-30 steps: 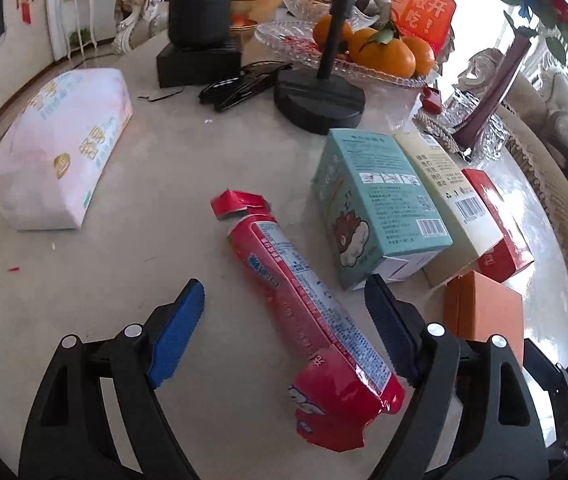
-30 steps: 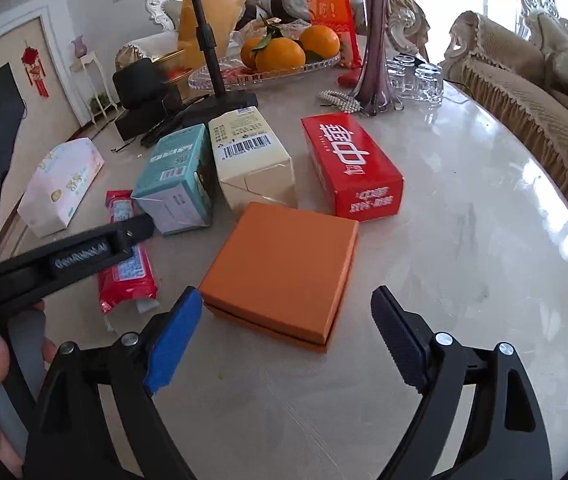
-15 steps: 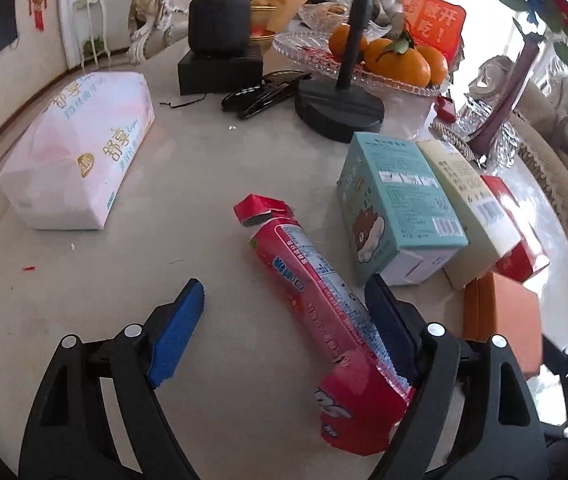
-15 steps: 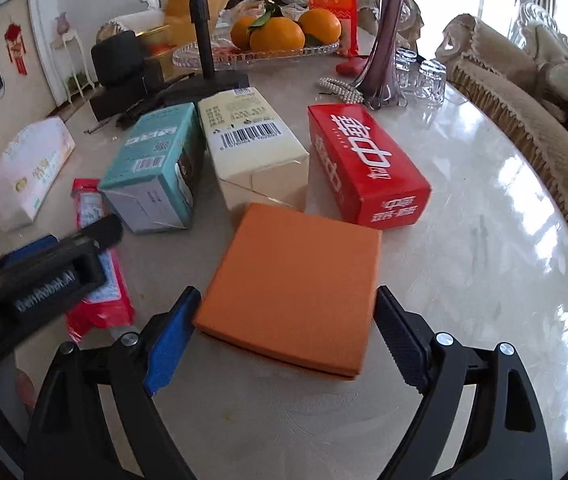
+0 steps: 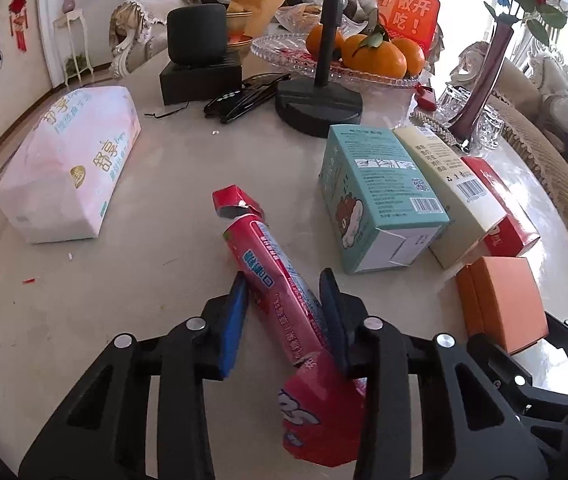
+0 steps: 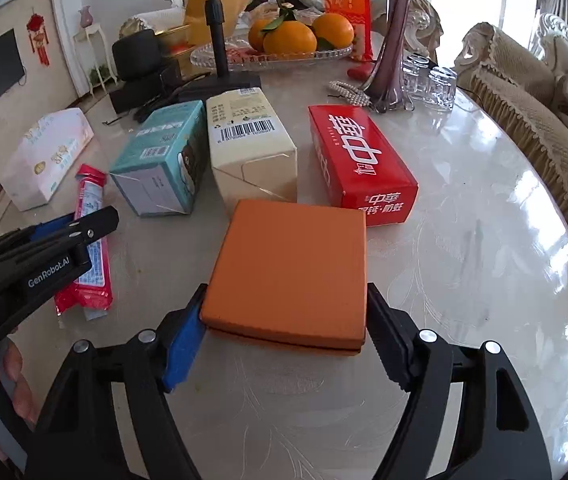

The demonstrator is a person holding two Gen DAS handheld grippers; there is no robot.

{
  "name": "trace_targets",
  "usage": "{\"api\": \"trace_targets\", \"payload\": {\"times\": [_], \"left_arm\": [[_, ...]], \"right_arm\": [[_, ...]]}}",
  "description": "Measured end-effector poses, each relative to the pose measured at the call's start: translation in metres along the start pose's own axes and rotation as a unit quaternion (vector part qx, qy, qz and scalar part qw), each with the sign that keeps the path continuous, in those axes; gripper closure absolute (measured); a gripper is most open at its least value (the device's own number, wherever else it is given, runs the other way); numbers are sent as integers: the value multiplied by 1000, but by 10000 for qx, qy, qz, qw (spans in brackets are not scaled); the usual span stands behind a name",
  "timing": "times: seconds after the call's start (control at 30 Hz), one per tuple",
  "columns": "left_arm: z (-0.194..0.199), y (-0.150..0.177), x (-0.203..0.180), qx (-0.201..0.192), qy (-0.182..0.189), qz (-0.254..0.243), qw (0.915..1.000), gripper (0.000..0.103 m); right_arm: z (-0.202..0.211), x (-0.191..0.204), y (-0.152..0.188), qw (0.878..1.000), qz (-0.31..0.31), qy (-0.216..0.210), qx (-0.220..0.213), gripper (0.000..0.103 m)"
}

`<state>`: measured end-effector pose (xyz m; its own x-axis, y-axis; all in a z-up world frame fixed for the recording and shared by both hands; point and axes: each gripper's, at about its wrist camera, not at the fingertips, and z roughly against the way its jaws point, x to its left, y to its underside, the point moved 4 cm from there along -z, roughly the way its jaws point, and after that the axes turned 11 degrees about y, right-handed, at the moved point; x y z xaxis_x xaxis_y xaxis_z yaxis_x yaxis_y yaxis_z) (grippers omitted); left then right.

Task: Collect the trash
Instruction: 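Grasp the red toothpaste tube with the left tool while the right tool grasps the orange box, then carry the toothpaste tube and orange box over the wastebasket and open both tools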

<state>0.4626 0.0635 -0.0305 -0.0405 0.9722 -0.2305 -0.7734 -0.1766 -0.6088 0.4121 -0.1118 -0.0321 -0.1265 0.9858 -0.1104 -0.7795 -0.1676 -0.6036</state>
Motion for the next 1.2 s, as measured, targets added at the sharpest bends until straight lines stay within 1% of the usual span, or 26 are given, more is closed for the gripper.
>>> {"api": "trace_targets", "payload": {"times": [0.03, 0.07, 0.13, 0.17, 0.2, 0.27, 0.37, 0.43, 0.5, 0.57, 0.67, 0.7, 0.73, 0.77, 0.8, 0.87, 0.93, 1.0, 1.03, 1.1, 1.17, 1.2], "left_arm": [[3, 1, 0, 13, 39, 27, 10000, 72], [7, 4, 0, 24, 108, 48, 9999, 73], [23, 12, -3, -25, 157, -62, 9999, 74], [35, 17, -5, -121, 139, -217, 9996, 74], [44, 21, -6, -165, 134, -281, 9994, 74], [59, 28, -6, -191, 217, -284, 9992, 75], [95, 48, -8, -296, 614, -229, 9974, 75], [118, 63, -12, -368, 808, -261, 9957, 75], [147, 84, -21, -448, 1036, -408, 9928, 75], [175, 107, -30, -541, 1134, -640, 9900, 75], [221, 152, -42, -610, 1337, -866, 9854, 75], [236, 174, -47, -596, 1411, -970, 9834, 75], [250, 195, -51, -555, 1478, -1088, 9814, 75], [258, 208, -54, -523, 1506, -1158, 9804, 75], [269, 233, -58, -436, 1558, -1271, 9786, 75], [281, 269, -61, -262, 1663, -1330, 9767, 75], [287, 308, -64, -40, 1746, -1376, 9750, 75], [286, 347, -66, 265, 1754, -1402, 9741, 75], [283, 364, -66, 442, 1814, -1382, 9727, 75], [274, 393, -65, 745, 1859, -1292, 9712, 75], [266, 415, -65, 981, 1821, -1261, 9702, 75], [260, 427, -66, 1130, 1828, -1262, 9684, 75]], "right_arm": [[1, 0, 0, 10000, 12, -63, -12, 32], [2, 0, 1, 9999, -21, -120, -32, 32], [10, -4, 4, 9996, -163, -221, -73, 32], [16, -6, 6, 9993, -224, -276, -107, 32], [28, -8, 10, 9985, -316, -420, -181, 32], [44, -11, 19, 9972, -431, -549, -275, 32], [74, -17, 36, 9952, -550, -685, -432, 32], [100, -21, 49, 9938, -550, -753, -605, 32], [129, -26, 64, 9922, -533, -803, -795, 32], [161, -30, 84, 9904, -448, -835, -1010, 32], [201, -34, 120, 9884, -334, -909, -1166, 32], [215, -35, 137, 9876, -325, -974, -1184, 32], [224, -34, 149, 9872, -299, -1025, -1188, 32], [236, -34, 167, 9869, -287, -1058, -1181, 32], [244, -34, 179, 9871, -273, -1059, -1173, 32], [264, -34, 217, 9880, -230, -1055, -1106, 32], [274, -34, 248, 9896, -228, -1027, -984, 32], [276, -33, 274, 9916, -257, -1009, -762, 32], [274, -32, 291, 9927, -278, -1018, -581, 32], [269, -28, 320, 9941, -294, -1019, -241, 32], [257, -24, 349, 9938, -356, -1037, 155, 32], [253, -24, 359, 9937, -367, -1020, 276, 32]]}}
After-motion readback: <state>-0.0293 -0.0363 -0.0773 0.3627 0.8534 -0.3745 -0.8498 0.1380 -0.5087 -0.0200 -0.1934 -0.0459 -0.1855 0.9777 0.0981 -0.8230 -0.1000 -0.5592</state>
